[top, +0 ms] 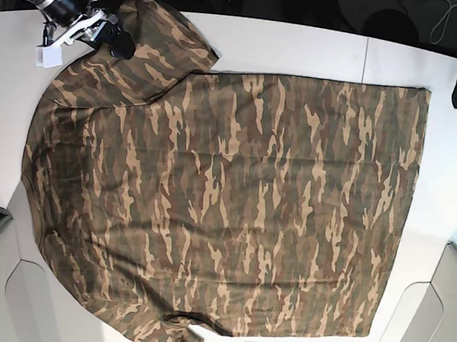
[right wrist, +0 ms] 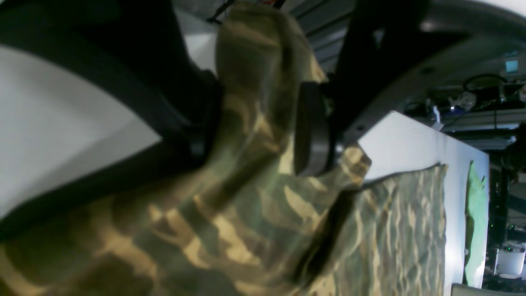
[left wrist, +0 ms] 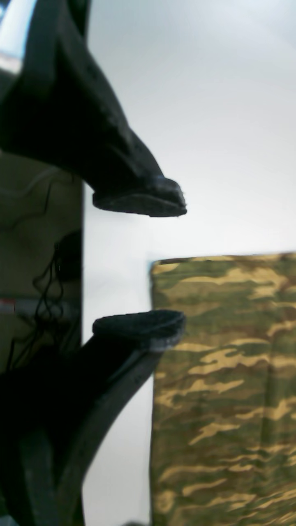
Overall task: Fold the T-shirt properly
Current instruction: 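Lower both grippers and pinch the shirt's shoulder corners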
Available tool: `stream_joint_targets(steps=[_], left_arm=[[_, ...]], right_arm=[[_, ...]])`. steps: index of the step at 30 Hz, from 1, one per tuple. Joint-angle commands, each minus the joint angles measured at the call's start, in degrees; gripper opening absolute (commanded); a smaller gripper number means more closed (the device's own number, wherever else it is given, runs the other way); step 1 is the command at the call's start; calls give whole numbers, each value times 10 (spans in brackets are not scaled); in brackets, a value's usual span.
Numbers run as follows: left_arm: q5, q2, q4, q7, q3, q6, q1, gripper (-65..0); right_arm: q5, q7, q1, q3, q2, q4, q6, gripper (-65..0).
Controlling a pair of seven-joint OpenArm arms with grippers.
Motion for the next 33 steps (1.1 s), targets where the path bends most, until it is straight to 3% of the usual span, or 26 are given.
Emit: stream_joint_targets(steps=[1,6,11,19,23,33], left_arm=[[1,-17,-5,-15,4,-5,-4,-256],[13,-59,-93,-20,63,3,-69,-256],[33,-80,-173,-20,106,5,-125,-256],[24,-79,-213,-18,152,5,-132,-256],[0,-79,-213,16,164,4,-132,-256],[-3,-59,-214,23,187,-2,-127,-257]], right_arm=[[1,2,-1,2,4,6,2,-376],[1,3,0,2,5,6,2,-376],[1,2,0,2,5,6,2,-376],[1,2,0,2,4,6,2,-376],[1,3,0,2,5,6,2,-376],[3,3,0,2,4,6,2,-376]])
